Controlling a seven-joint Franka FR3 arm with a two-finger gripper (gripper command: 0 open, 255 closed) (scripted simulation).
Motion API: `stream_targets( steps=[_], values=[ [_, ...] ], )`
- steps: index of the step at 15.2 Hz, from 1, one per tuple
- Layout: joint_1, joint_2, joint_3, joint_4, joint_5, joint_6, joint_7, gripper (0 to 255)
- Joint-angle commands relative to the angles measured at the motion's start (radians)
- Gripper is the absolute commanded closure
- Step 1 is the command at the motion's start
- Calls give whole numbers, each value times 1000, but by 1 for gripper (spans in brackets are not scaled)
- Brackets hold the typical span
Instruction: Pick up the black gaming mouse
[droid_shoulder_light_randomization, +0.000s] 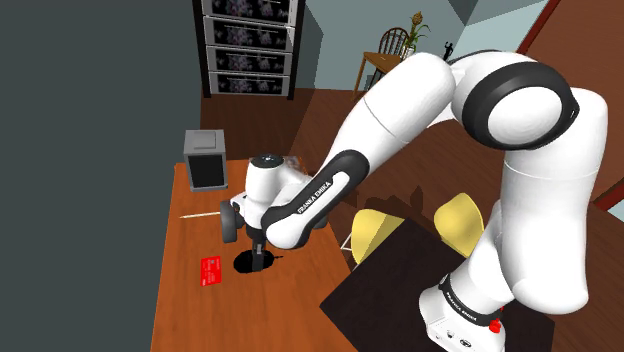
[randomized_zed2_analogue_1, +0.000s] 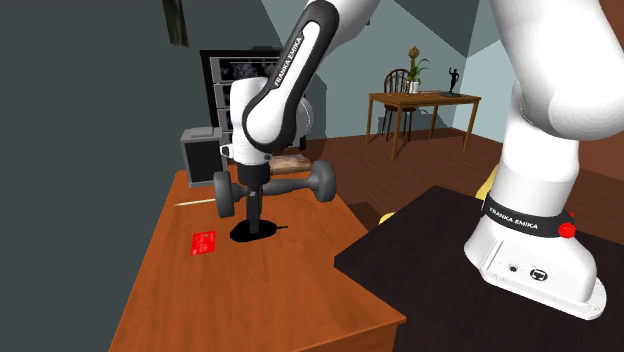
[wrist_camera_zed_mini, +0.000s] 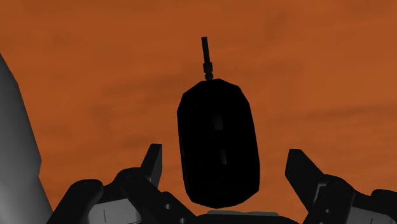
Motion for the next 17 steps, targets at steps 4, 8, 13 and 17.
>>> stream_targets(
  steps=[4, 8, 13, 17],
  values=[
    [7, 62, -8, 17, -8, 45, 1, 0],
    [6, 61, -8, 17, -8, 44, 0, 255],
    [6, 60, -8, 15, -8, 45, 0, 255],
    [4, 36, -4, 10, -5, 26, 1, 255]
  ],
)
